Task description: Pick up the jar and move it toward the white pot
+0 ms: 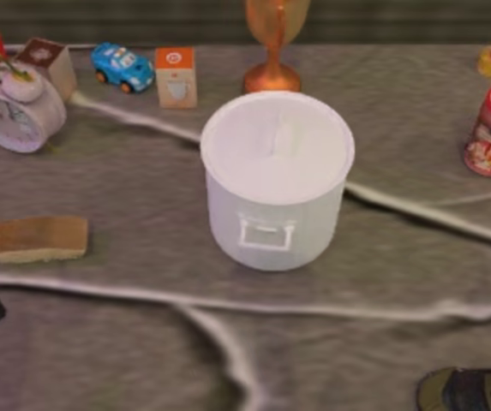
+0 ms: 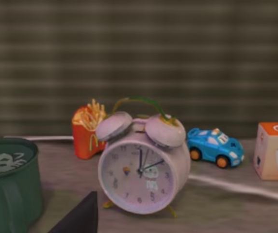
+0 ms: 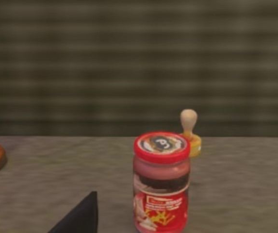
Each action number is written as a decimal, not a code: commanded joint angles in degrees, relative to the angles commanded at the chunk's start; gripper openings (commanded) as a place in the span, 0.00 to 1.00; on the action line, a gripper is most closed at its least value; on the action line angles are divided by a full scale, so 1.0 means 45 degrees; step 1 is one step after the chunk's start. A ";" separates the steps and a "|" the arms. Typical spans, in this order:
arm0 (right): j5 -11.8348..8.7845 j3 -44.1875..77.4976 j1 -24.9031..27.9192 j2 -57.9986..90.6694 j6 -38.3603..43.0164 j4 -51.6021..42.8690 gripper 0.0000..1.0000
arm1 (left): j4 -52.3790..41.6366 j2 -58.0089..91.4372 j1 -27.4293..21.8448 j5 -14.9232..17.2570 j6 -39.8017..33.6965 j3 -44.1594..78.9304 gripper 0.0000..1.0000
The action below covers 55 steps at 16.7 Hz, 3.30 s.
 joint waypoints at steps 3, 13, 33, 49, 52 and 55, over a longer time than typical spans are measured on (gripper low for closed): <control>0.0006 0.0114 -0.0007 0.0107 -0.0011 -0.0059 1.00 | 0.0000 0.0000 0.0000 0.0000 0.0000 0.0000 1.00; 0.0041 0.7119 -0.0102 0.7315 -0.0738 -0.4184 1.00 | 0.0000 0.0000 0.0000 0.0000 0.0000 0.0000 1.00; -0.0198 3.0572 -0.0086 3.0997 -0.3156 -1.7586 1.00 | 0.0000 0.0000 0.0000 0.0000 0.0000 0.0000 1.00; -0.0235 3.1470 -0.0052 3.3093 -0.3371 -1.7328 1.00 | 0.0000 0.0000 0.0000 0.0000 0.0000 0.0000 1.00; -0.0235 3.0271 -0.0031 3.3035 -0.3351 -1.6185 1.00 | 0.0000 0.0000 0.0000 0.0000 0.0000 0.0000 1.00; -0.0235 3.0119 -0.0028 3.3034 -0.3349 -1.6034 1.00 | 0.0000 0.0000 0.0000 0.0000 0.0000 0.0000 1.00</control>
